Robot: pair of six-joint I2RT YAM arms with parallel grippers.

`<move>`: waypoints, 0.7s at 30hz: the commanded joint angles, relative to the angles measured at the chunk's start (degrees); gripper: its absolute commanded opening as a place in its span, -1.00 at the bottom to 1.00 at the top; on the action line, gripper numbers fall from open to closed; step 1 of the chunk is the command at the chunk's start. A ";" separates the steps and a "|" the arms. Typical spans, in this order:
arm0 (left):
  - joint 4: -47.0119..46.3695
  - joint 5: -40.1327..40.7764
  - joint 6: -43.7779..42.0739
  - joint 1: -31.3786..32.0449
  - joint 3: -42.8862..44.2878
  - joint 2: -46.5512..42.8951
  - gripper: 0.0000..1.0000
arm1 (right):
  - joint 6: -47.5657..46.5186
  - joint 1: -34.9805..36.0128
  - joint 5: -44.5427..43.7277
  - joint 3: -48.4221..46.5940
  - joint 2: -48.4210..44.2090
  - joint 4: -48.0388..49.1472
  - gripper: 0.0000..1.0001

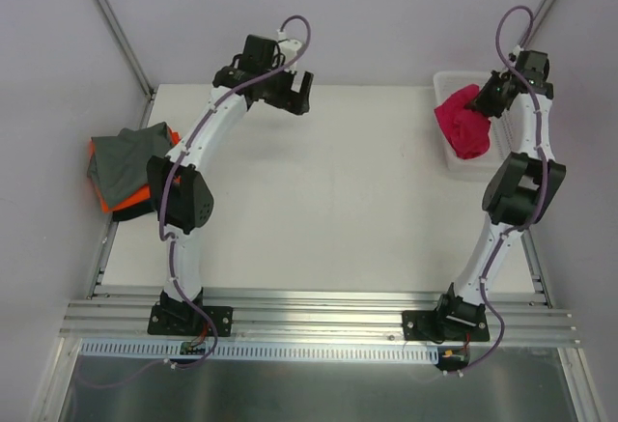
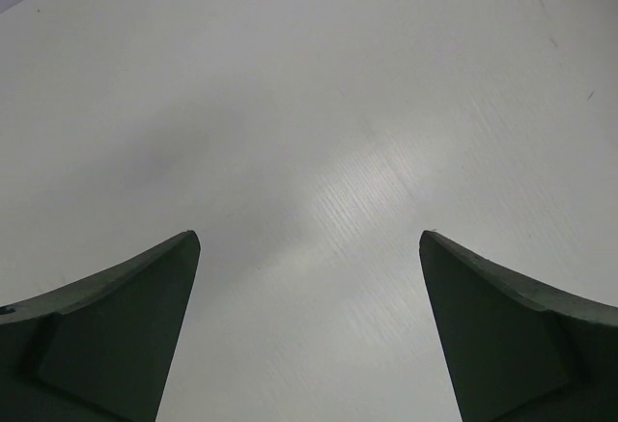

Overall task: Fold and stack the t-shirts
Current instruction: Grab crumpled tshirt from bin with the right arm, then move the tshirt to the center of the board

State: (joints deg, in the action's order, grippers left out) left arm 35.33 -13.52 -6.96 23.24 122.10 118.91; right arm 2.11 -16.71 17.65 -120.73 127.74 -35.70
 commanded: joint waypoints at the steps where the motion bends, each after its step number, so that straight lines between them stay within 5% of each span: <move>1: -0.09 -3.60 14.12 -6.71 2.61 0.18 0.98 | -4.72 2.81 3.79 -1.18 -14.70 -2.44 -0.99; 14: -0.18 -14.17 17.16 -18.15 -2.04 -9.31 0.98 | -22.49 20.12 6.61 3.37 -33.51 -16.15 -0.98; 15: -0.18 -13.21 16.11 -18.23 -2.13 -9.49 0.98 | -23.89 23.70 7.39 4.61 -34.48 -16.50 -0.89; 16: -0.26 -13.46 15.41 -18.15 -2.31 -9.75 0.98 | -24.43 25.22 8.18 5.67 -35.80 -17.29 -0.27; 17: -0.35 -13.72 14.79 -18.15 -2.40 -9.75 0.98 | -24.52 28.19 8.28 7.94 -36.24 -17.47 0.04; 19: -0.26 -13.38 15.74 -18.24 -1.79 -9.40 0.98 | -23.91 30.41 4.86 9.89 -37.30 -17.47 0.44; 21: -0.35 -14.34 17.06 -18.24 -1.52 -9.40 0.98 | -24.43 31.04 3.10 12.25 -38.62 -17.12 0.55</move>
State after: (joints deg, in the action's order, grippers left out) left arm 35.81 -25.36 9.08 4.89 120.11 111.70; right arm -19.94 13.85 23.03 -110.74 92.44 -51.31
